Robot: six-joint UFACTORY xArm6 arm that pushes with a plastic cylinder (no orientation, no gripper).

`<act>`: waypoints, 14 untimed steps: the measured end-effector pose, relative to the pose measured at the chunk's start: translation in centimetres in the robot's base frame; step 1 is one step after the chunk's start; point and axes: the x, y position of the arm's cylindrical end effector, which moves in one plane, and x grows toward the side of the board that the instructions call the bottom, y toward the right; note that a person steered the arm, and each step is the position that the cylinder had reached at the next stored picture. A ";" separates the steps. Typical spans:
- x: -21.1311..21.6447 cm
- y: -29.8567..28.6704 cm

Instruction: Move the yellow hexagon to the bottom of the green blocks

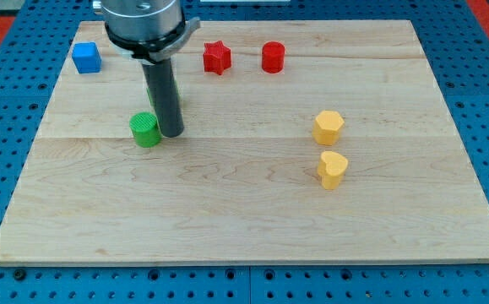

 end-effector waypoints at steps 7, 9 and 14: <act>4.7 7.9; 6.8 2.4; 5.4 -10.6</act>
